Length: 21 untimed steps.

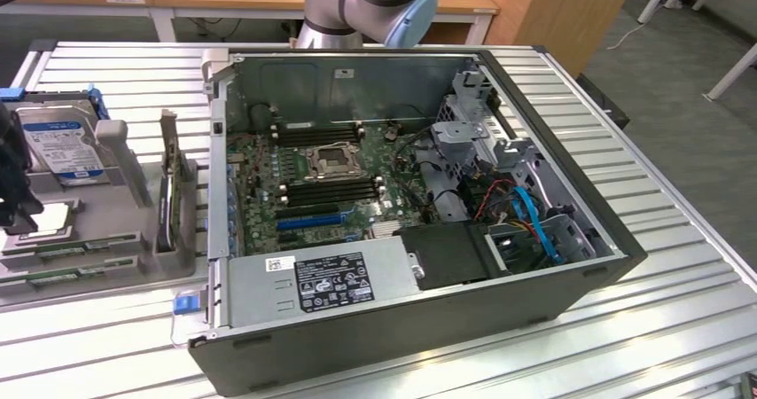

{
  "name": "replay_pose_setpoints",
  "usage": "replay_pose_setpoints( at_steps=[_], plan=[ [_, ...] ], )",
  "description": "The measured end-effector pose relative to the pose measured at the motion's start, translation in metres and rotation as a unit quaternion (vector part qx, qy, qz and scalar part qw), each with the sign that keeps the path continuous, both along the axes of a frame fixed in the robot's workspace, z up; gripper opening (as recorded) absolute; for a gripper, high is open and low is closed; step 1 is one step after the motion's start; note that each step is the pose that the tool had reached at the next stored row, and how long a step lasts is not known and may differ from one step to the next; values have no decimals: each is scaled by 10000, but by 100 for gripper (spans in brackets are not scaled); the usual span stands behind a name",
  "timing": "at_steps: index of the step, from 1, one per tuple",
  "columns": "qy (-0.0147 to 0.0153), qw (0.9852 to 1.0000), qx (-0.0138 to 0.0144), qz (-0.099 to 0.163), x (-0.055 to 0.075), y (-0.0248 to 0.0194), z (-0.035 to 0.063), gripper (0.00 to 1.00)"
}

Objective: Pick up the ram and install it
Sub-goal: 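Pick up the ram and move it above insertion slot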

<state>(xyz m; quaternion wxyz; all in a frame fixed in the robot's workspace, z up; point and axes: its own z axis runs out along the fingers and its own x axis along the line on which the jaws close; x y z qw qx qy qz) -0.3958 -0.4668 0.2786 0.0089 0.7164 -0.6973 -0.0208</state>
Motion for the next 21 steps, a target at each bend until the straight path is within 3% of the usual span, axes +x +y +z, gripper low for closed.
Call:
replay_pose_setpoints(
  at_steps=[3, 12, 21],
  plan=[
    [0, 10000, 0, 0, 0, -21, 0, 30],
    [0, 10000, 0, 0, 0, -22, -1, 30],
    [0, 10000, 0, 0, 0, -33, -75, 30]
  ],
)
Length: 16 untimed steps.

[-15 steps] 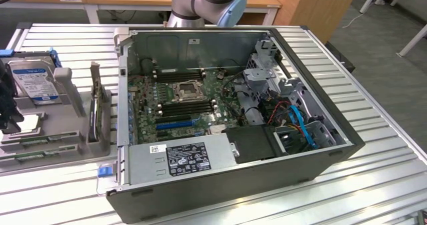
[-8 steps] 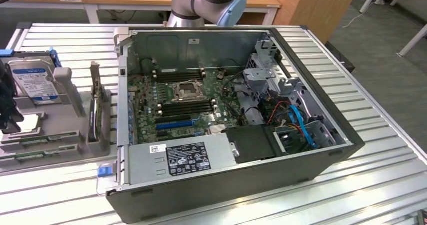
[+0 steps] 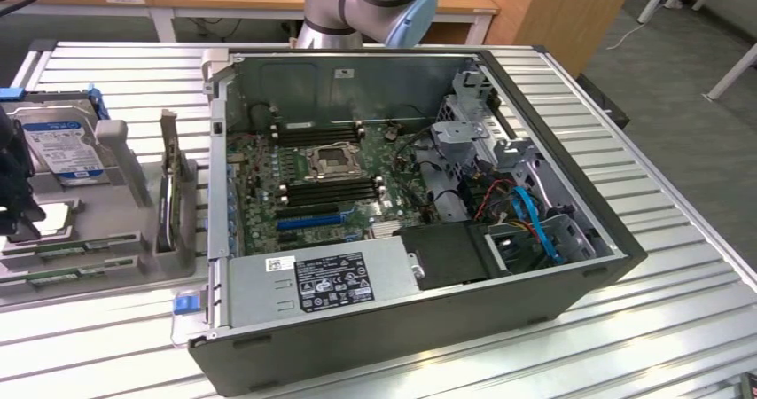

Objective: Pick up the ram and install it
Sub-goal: 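Pick up the ram and move it above insertion slot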

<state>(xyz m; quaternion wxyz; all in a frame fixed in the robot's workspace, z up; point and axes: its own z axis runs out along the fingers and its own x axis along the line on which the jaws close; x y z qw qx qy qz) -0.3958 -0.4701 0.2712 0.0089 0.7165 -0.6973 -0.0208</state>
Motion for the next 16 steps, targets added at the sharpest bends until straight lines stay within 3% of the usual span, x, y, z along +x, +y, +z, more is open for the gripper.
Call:
replay_pose_setpoints(
  at_steps=[16],
  plan=[
    [0, 10000, 0, 0, 0, -34, -118, 30]
  ],
)
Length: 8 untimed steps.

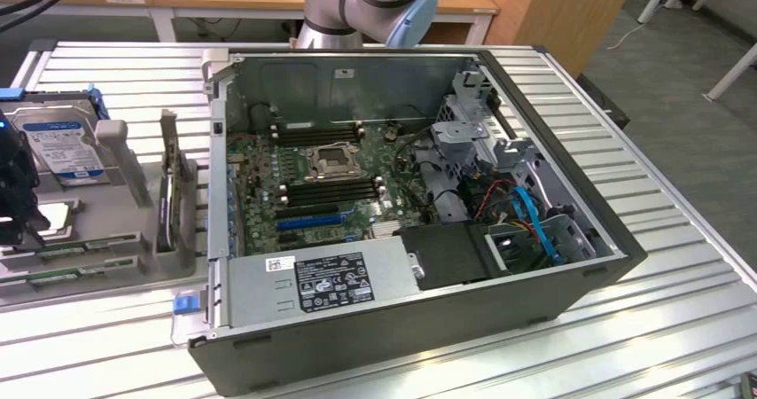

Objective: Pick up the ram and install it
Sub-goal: 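Pick up the ram and move it above insertion slot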

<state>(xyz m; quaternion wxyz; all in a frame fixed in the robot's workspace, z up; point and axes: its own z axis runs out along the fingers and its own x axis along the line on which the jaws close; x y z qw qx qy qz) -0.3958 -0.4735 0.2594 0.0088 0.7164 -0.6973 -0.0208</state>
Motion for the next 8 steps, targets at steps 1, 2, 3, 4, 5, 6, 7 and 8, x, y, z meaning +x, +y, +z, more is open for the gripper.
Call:
replay_pose_setpoints(
  at_steps=[1, 2, 3, 4, 5, 6, 7, 8],
  plan=[
    [1, 10000, 0, 0, 0, -2, -4, 30],
    [0, 10000, 0, 0, 0, -3, -8, 30],
    [0, 10000, 0, 0, 0, -3, -12, 30],
    [0, 10000, 0, 0, 0, -4, -16, 30],
    [0, 10000, 0, 0, 0, -5, -20, 30],
    [0, 10000, 0, 0, 0, -5, -24, 30],
    [1, 10000, 0, 0, 0, -6, -27, 30],
    [0, 10000, 0, 0, 0, -7, -31, 30]
  ],
)
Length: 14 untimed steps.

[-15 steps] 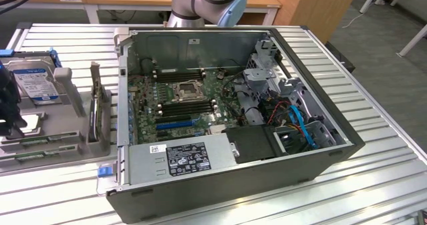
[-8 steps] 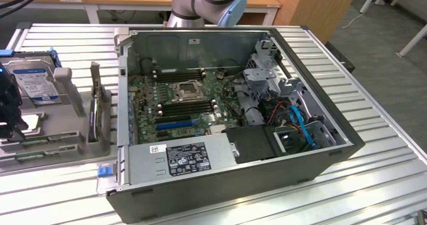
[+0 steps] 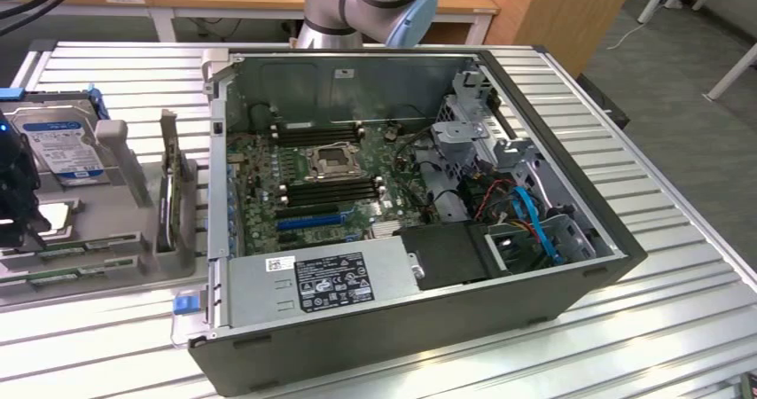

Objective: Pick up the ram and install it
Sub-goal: 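Pick up the ram and move it above insertion slot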

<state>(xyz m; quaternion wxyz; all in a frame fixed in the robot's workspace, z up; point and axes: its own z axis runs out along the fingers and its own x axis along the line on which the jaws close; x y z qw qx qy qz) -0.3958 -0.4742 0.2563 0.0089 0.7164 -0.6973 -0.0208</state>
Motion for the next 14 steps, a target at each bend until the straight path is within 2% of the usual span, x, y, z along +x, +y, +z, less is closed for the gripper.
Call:
replay_pose_setpoints(
  at_steps=[14],
  plan=[
    [0, 10000, 0, 0, 0, -19, -89, 30]
  ],
)
